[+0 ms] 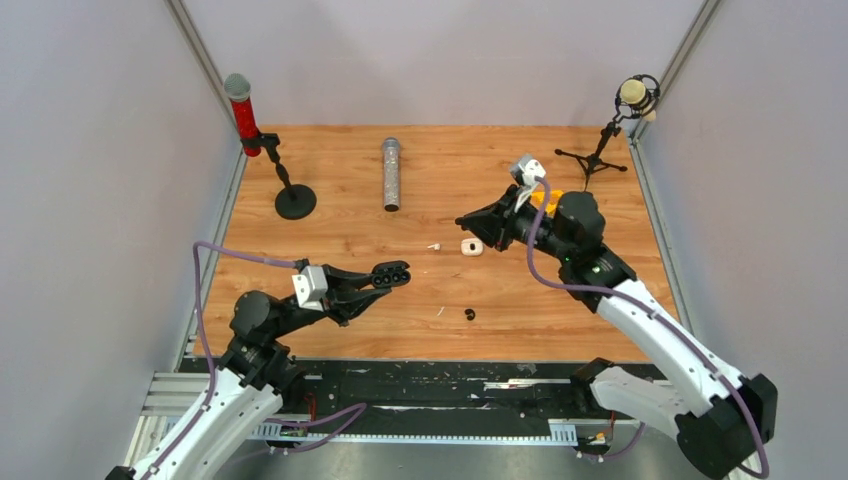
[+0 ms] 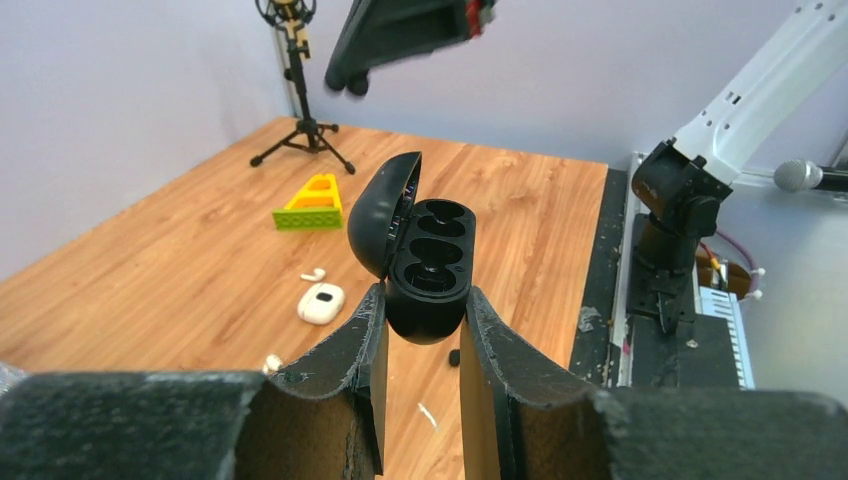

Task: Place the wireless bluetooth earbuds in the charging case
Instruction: Pick up the earbud from the center of the board, then place the earbud in the charging case.

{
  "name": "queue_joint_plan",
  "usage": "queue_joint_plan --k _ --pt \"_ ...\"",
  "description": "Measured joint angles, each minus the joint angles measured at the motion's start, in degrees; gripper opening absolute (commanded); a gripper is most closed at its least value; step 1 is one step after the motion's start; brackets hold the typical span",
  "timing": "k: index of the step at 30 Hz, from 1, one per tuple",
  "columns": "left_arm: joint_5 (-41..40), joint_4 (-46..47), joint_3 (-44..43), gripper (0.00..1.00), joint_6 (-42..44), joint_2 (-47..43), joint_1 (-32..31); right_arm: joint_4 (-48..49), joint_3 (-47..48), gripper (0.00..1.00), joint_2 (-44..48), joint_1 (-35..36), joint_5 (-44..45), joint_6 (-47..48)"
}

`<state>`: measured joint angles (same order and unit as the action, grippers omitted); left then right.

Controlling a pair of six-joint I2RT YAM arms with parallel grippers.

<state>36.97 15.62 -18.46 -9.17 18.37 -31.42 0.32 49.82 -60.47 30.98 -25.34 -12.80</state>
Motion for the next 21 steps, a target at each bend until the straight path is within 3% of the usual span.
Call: queue_joint_plan --k 7,13,21 --pt "-0.26 0.59 0.02 0.00 -4.31 2.93 0.00 5.33 -0.28 0.00 5.31 0.76 -14.40 3.89" --pt "-0.39 2.25 0.00 0.00 -5.81 3.41 0.00 10.34 0.31 0.00 -0.24 5.42 -26.84 2.40" --pt "-0.39 2.64 0.02 0.00 -6.10 2.97 0.00 15.34 4.57 0.00 -6.36 11.87 -33.81 0.59"
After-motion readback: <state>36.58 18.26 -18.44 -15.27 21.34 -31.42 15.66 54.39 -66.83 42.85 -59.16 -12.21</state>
